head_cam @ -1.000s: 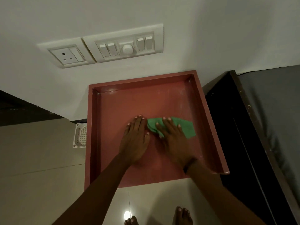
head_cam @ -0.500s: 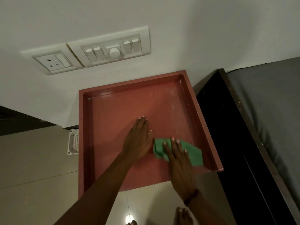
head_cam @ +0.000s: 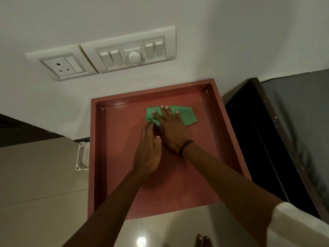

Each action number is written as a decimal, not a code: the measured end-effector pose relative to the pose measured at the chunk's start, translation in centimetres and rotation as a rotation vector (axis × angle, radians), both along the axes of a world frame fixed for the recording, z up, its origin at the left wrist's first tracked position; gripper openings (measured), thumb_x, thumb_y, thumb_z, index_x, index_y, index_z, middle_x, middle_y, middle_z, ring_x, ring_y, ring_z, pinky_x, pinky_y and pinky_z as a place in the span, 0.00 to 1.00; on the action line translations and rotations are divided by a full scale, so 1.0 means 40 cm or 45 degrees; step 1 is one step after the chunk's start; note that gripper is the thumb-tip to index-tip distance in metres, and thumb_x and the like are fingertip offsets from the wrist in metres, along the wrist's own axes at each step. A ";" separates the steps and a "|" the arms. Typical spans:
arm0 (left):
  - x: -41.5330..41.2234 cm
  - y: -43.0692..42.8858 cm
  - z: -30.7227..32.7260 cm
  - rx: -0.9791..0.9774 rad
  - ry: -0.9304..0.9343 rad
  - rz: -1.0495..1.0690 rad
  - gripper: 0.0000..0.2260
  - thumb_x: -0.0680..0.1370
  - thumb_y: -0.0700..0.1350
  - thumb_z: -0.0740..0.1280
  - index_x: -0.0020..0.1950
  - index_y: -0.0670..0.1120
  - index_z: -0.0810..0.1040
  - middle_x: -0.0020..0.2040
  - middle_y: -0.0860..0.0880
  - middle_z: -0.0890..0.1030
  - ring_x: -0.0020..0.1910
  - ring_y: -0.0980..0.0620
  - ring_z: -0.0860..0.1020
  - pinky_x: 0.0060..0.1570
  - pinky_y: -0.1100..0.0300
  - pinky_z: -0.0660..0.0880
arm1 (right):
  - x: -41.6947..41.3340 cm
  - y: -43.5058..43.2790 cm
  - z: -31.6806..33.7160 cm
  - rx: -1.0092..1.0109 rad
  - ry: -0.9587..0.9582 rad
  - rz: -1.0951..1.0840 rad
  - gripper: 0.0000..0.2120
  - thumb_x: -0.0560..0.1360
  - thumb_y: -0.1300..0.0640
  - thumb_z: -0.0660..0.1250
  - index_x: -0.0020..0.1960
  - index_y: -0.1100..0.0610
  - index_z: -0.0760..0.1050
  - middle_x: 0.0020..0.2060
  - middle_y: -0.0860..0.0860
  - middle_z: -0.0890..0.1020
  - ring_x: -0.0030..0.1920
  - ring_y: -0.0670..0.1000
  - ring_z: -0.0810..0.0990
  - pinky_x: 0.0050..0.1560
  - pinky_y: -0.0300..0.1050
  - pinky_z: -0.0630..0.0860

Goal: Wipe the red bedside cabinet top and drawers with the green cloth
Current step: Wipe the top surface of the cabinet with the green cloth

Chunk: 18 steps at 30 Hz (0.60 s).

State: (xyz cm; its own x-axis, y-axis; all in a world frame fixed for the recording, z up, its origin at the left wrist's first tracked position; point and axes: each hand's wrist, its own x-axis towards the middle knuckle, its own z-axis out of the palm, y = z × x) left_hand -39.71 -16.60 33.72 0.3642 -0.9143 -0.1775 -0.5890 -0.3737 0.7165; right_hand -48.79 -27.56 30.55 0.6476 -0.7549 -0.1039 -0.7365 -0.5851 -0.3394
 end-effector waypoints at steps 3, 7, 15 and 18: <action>-0.002 -0.001 -0.009 0.076 -0.012 0.063 0.24 0.84 0.46 0.54 0.80 0.44 0.57 0.81 0.47 0.58 0.78 0.52 0.58 0.67 0.71 0.52 | -0.038 -0.025 0.002 -0.045 0.042 0.235 0.24 0.85 0.49 0.51 0.80 0.49 0.55 0.80 0.53 0.55 0.80 0.52 0.53 0.76 0.54 0.54; -0.007 0.019 -0.018 0.088 -0.186 -0.129 0.23 0.84 0.42 0.57 0.79 0.38 0.58 0.81 0.42 0.58 0.81 0.47 0.55 0.75 0.66 0.47 | -0.119 -0.147 0.011 -0.113 0.168 -0.161 0.25 0.85 0.54 0.49 0.81 0.53 0.53 0.80 0.55 0.56 0.80 0.55 0.52 0.76 0.57 0.56; 0.013 0.017 -0.019 0.313 -0.202 -0.260 0.27 0.85 0.50 0.52 0.82 0.43 0.51 0.83 0.49 0.46 0.81 0.54 0.44 0.78 0.59 0.45 | -0.219 0.009 0.012 0.034 0.002 -0.412 0.25 0.85 0.53 0.50 0.80 0.55 0.55 0.80 0.55 0.57 0.80 0.57 0.50 0.78 0.60 0.52; 0.005 0.014 -0.017 0.305 -0.275 -0.303 0.27 0.85 0.50 0.53 0.81 0.40 0.53 0.83 0.45 0.48 0.82 0.49 0.46 0.80 0.55 0.45 | -0.282 0.169 0.024 0.073 0.045 -0.320 0.26 0.84 0.51 0.49 0.81 0.51 0.52 0.81 0.52 0.54 0.81 0.55 0.47 0.77 0.63 0.53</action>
